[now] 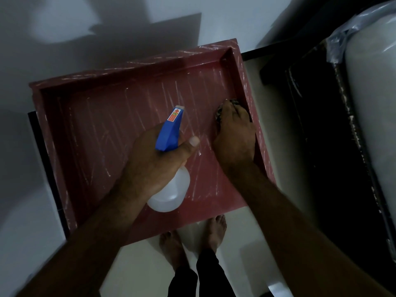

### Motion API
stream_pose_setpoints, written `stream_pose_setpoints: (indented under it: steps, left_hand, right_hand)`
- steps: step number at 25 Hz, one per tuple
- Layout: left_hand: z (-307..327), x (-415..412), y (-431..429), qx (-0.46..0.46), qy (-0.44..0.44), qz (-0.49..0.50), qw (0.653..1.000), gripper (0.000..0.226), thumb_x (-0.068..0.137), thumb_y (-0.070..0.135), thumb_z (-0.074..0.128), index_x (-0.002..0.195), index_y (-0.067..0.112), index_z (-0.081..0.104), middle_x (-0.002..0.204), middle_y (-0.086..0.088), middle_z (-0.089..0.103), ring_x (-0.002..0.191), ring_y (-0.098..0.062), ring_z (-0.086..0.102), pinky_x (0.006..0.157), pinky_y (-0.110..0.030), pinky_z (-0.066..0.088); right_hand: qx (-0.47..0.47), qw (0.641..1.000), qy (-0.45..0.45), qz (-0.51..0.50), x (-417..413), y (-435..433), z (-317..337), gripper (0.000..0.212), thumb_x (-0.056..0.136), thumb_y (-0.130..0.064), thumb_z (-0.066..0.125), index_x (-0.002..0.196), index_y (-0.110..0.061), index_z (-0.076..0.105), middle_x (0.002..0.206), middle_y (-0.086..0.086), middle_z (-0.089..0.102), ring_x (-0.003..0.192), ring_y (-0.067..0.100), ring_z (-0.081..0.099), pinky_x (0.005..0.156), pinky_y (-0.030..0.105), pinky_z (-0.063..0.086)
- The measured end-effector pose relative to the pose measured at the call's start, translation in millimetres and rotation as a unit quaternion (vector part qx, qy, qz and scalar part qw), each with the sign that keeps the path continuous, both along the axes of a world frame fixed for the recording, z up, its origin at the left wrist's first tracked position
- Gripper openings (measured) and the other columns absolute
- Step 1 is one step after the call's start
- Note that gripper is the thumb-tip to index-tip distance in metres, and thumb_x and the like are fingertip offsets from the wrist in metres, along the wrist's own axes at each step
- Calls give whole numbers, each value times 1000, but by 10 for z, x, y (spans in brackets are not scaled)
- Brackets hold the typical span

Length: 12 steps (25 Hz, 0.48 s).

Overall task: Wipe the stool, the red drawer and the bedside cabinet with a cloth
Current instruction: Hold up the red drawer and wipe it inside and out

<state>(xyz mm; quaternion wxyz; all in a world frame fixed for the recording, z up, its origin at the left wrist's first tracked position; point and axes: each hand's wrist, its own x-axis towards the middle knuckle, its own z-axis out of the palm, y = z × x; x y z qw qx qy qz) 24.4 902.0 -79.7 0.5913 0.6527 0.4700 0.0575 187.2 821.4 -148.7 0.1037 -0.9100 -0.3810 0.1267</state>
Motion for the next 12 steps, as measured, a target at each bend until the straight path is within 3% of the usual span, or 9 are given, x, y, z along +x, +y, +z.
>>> stream_pose_setpoints:
  steps: [7,12]
  left_hand:
    - [-15,23,31,-16,-19,11,1000,46,78,62,71,82,18,55,72,-16,67,74,-38,69,79,-61,56]
    - [-9,55,33,-16,-34,20,999,45,81,58,72,83,16,55,72,-18,66,73,-40,68,79,-63,56]
  right_hand:
    - [50,999,14,15,56,137,14,67,91,-5,67,153,-13,44,151,13,55,138,33,54,104,58,53]
    - [25,1000,1,18,106,280,-9,68,89,-3,68,153,-11,45,154,13,52,143,31,49,110,54,47]
